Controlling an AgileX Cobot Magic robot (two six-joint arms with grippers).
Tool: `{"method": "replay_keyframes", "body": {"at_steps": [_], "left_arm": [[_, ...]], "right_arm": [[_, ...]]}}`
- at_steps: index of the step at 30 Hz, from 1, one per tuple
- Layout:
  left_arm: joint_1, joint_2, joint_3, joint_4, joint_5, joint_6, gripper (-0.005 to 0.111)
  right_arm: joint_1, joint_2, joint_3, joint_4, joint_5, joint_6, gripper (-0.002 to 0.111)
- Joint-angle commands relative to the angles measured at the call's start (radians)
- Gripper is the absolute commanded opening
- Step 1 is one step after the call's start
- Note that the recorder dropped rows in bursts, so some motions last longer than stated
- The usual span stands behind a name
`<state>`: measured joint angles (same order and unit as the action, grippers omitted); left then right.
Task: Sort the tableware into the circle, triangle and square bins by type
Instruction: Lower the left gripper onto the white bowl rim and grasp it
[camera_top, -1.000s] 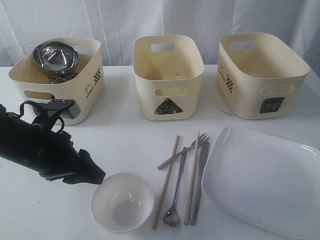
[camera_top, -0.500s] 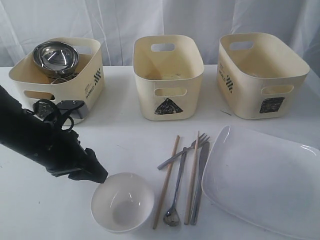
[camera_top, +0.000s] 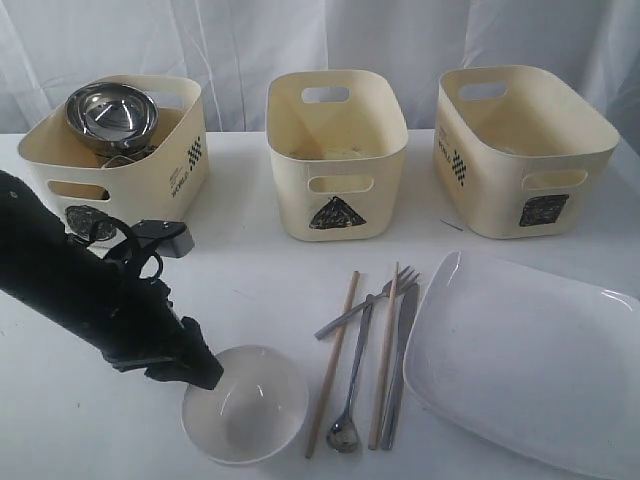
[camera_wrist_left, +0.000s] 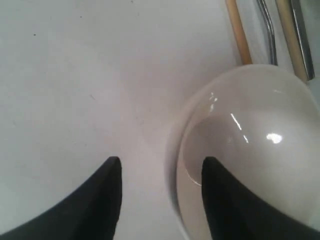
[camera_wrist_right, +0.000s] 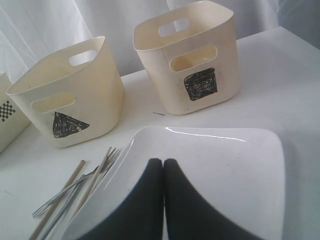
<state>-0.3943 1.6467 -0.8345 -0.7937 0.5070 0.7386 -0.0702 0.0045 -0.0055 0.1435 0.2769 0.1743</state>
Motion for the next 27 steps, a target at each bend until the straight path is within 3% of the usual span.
{"method": "replay_keyframes", "body": {"at_steps": [1,22,27], "left_arm": [[-0.032,-0.002,-0.004,-0.003,0.02,-0.006,0.053],[-0.037,0.05,-0.004,0.009,0.004,-0.006,0.053],[-0.037,0.052,-0.004,0.013,-0.011,-0.004,0.036]], "right_arm": [[0.004,-0.004,0.005,0.0,-0.009,0.005,0.0],[0.004,-0.004,0.005,0.0,-0.009,0.005,0.0],[0.004,-0.004,0.005,0.0,-0.009,0.005,0.0]]}}
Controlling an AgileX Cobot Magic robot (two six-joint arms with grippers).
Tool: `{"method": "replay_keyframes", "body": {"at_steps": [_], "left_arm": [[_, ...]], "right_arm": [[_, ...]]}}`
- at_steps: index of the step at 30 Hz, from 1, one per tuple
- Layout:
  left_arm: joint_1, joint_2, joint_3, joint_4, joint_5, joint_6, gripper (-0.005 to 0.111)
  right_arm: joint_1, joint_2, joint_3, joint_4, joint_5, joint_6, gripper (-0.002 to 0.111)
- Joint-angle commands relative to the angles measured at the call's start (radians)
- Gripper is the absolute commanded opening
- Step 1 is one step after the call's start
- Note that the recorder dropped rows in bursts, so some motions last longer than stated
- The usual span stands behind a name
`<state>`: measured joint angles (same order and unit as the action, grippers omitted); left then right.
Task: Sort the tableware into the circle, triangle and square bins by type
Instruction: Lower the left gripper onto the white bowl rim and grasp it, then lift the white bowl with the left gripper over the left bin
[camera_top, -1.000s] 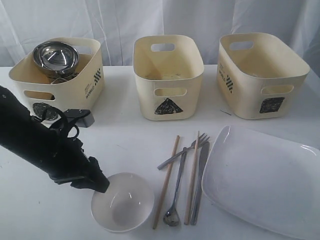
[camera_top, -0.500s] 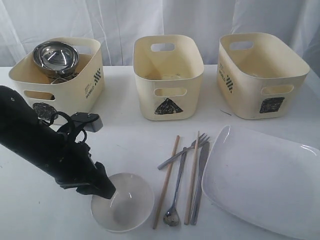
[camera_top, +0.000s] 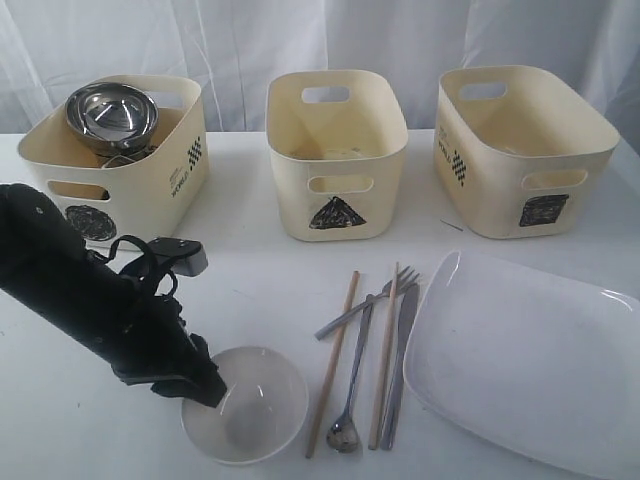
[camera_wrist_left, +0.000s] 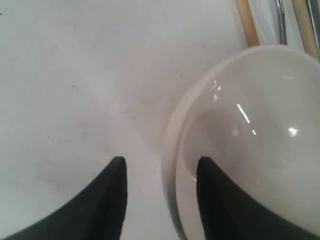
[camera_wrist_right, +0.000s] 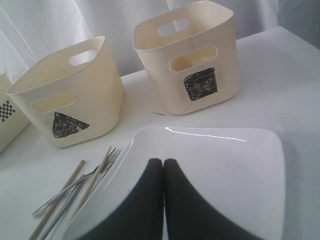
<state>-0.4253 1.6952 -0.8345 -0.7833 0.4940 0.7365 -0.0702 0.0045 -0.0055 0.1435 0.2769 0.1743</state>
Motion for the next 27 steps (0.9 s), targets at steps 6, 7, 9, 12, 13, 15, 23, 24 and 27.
{"method": "replay_keyframes", "body": {"at_steps": [6,7,9,12,13,15,23,24,27], "left_arm": [[-0.006,-0.023,-0.006,0.007,-0.005,0.006,0.001],[-0.006,-0.035,-0.006,0.009,-0.01,0.017,0.0],[-0.006,-0.062,-0.006,0.009,-0.018,0.019,0.0],[-0.006,-0.112,-0.006,0.014,-0.044,0.019,0.0],[-0.006,-0.131,-0.006,0.016,-0.057,0.019,0.0],[0.002,-0.168,-0.006,0.025,-0.074,0.019,0.0],[0.129,-0.305,-0.1,0.16,-0.098,-0.086,0.0],[0.174,-0.311,-0.151,0.172,-0.098,-0.091,0.0],[0.232,-0.309,-0.246,0.172,-0.143,-0.091,0.0]], "right_arm": [[0.004,-0.004,0.005,0.0,-0.009,0.005,0.0],[0.004,-0.004,0.005,0.0,-0.009,0.005,0.0],[0.004,-0.004,0.005,0.0,-0.009,0.005,0.0],[0.004,-0.004,0.005,0.0,-0.009,0.005,0.0],[0.004,-0.004,0.005,0.0,-0.009,0.005,0.0],[0.004,-0.004,0.005,0.0,-0.009,0.005,0.0],[0.004,-0.004,0.005,0.0,-0.009,0.005,0.0],[0.004,-0.004,0.005,0.0,-0.009,0.005,0.0],[0.004,-0.004,0.005,0.0,-0.009,0.005,0.0]]}}
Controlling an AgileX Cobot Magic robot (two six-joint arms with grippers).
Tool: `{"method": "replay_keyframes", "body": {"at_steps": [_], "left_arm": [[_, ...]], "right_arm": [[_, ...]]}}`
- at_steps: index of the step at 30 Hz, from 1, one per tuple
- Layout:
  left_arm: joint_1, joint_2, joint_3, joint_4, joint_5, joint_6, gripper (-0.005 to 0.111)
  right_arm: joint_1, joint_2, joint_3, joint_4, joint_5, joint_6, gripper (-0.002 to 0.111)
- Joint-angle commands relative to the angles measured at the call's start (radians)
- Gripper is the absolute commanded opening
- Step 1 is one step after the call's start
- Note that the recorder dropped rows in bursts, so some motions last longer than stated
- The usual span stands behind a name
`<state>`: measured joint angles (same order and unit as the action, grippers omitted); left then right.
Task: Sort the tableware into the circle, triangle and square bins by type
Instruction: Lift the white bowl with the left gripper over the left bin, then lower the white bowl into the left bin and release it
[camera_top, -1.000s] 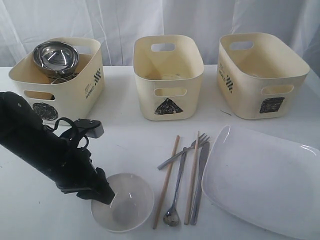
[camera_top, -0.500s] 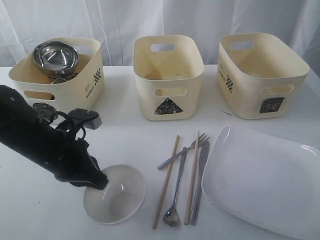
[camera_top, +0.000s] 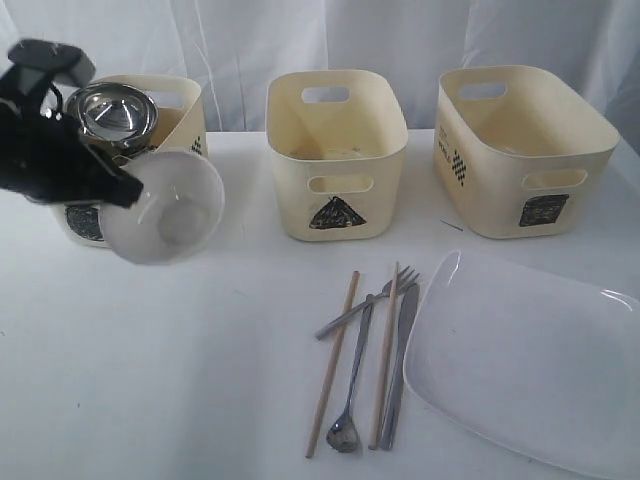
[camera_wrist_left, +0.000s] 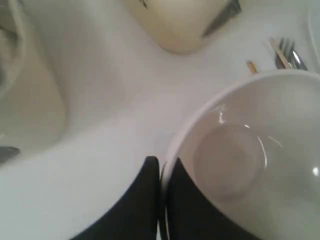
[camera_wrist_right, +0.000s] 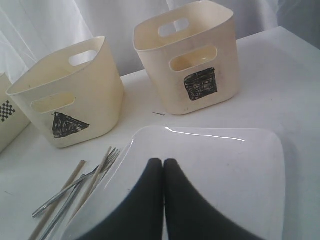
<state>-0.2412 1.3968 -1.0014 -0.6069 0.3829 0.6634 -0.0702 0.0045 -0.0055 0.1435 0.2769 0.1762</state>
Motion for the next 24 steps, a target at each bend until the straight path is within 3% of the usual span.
{"method": "replay_keyframes", "body": {"at_steps": [1,9,14,24], "left_arm": [[0.068,-0.011,-0.122,0.01,-0.061,-0.018,0.0],[0.188,0.182,-0.367,0.108,-0.069,-0.047,0.0],[0.194,0.321,-0.46,0.152,-0.069,-0.047,0.0],[0.196,0.418,-0.505,0.152,-0.06,-0.047,0.0]], "right_arm": [[0.004,-0.004,0.005,0.0,-0.009,0.004,0.0],[0.004,-0.004,0.005,0.0,-0.009,0.004,0.0],[0.004,-0.004,0.005,0.0,-0.009,0.004,0.0],[0.004,-0.004,0.005,0.0,-0.009,0.004,0.0]]}}
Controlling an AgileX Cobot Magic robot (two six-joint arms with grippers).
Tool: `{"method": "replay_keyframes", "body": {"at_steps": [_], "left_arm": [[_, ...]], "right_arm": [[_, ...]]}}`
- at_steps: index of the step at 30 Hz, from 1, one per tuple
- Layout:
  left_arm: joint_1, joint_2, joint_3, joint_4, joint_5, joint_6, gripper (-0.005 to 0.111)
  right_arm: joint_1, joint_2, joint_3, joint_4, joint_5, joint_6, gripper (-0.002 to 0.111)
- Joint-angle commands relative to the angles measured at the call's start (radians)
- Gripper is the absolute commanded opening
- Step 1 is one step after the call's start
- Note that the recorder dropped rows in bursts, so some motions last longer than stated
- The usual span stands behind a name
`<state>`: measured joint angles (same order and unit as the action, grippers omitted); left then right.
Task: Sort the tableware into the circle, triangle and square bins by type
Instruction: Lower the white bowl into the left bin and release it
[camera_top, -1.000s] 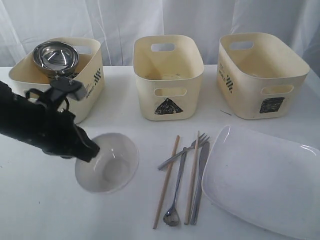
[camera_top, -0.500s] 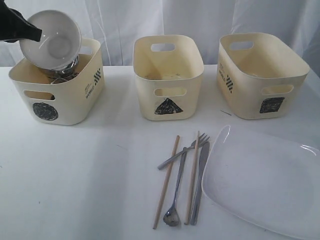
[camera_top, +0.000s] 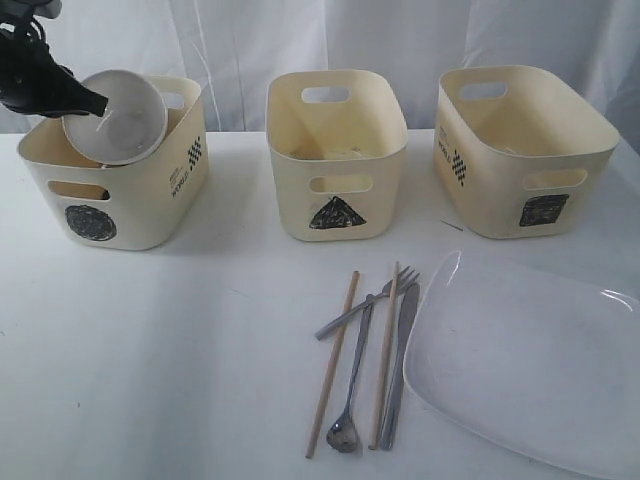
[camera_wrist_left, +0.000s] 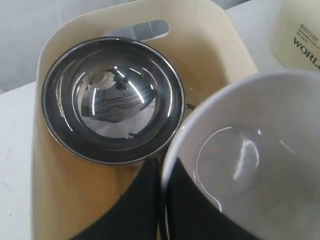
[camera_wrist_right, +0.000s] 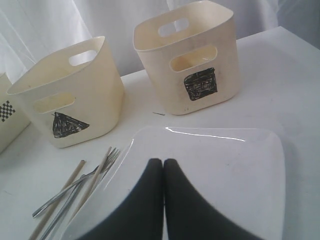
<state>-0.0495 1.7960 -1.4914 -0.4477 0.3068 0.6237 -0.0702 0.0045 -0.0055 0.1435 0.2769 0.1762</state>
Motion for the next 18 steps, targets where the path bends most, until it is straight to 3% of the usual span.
{"method": "replay_keyframes", "body": {"at_steps": [1,18], "left_arm": [[0.007,0.021,-0.016,-0.005,0.016,-0.007,0.0],[0.007,0.04,-0.016,0.019,0.084,-0.026,0.0]], "right_arm": [[0.004,-0.004,0.005,0.0,-0.009,0.004,0.0],[0.004,-0.004,0.005,0.0,-0.009,0.004,0.0]]}}
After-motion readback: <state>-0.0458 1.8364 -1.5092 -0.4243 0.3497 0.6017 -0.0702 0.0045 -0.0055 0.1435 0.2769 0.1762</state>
